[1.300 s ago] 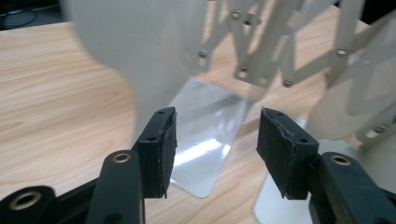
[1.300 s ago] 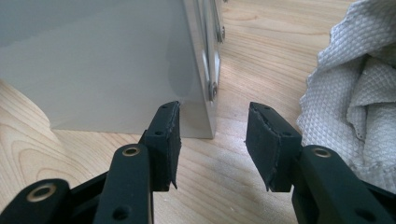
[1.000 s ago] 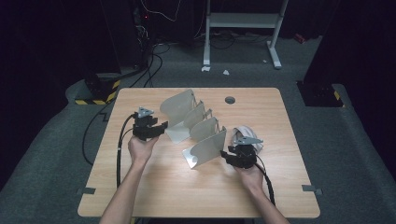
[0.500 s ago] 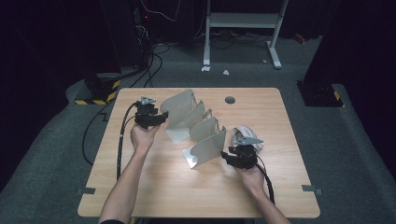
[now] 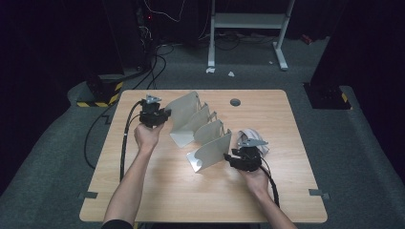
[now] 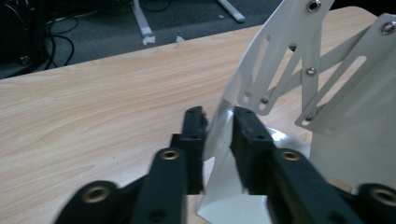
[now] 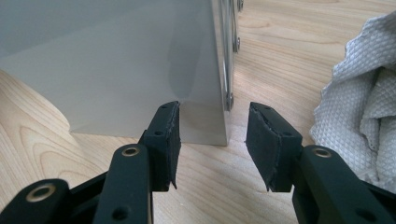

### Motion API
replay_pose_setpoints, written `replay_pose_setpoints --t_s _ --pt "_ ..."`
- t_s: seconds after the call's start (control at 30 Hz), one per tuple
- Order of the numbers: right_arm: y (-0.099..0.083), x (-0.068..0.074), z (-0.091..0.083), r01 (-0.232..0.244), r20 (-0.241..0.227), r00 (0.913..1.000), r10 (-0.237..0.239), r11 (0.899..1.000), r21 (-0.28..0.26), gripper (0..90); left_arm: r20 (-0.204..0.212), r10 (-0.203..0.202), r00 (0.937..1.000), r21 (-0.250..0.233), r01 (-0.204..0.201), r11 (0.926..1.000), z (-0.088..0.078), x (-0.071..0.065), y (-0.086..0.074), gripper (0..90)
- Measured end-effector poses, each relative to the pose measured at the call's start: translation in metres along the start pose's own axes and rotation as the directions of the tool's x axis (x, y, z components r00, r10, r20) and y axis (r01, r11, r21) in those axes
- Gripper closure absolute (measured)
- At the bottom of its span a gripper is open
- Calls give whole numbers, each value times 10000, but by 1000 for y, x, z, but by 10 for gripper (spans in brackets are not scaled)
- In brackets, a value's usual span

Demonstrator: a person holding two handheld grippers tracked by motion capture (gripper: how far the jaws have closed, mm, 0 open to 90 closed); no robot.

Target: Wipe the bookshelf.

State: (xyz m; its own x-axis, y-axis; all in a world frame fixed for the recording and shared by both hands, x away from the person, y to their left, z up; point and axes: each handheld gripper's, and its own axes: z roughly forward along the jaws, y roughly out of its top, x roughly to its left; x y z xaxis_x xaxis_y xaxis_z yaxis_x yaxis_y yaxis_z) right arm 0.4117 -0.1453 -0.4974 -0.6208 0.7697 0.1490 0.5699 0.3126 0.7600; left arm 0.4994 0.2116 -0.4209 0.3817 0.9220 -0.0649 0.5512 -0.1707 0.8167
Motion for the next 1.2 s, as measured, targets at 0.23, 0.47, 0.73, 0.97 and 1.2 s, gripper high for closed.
replay_pose_setpoints --t_s 0.23,0.47,0.73,0.97,1.2 --pt "0 0 0 -46 -14 10000 46 9999 -109 544 469 612 9970 -55 -610 9981 -7 -10 -7 839" --pt "0 -1 -1 -206 -51 9998 205 9996 -213 540 822 512 9953 -152 -502 9986 -13 -18 -14 878" --pt "1 5 -4 -63 -105 9999 61 9996 -259 536 751 468 9961 -123 -460 9989 -27 -22 -24 891" --pt "2 1 -4 -336 -85 9994 333 9989 -323 526 769 347 9964 -38 -345 9994 -38 -24 -31 891" --pt "2 1 -4 -355 -146 9993 350 9989 -301 526 790 265 9965 23 -268 9996 -44 -29 -35 888"
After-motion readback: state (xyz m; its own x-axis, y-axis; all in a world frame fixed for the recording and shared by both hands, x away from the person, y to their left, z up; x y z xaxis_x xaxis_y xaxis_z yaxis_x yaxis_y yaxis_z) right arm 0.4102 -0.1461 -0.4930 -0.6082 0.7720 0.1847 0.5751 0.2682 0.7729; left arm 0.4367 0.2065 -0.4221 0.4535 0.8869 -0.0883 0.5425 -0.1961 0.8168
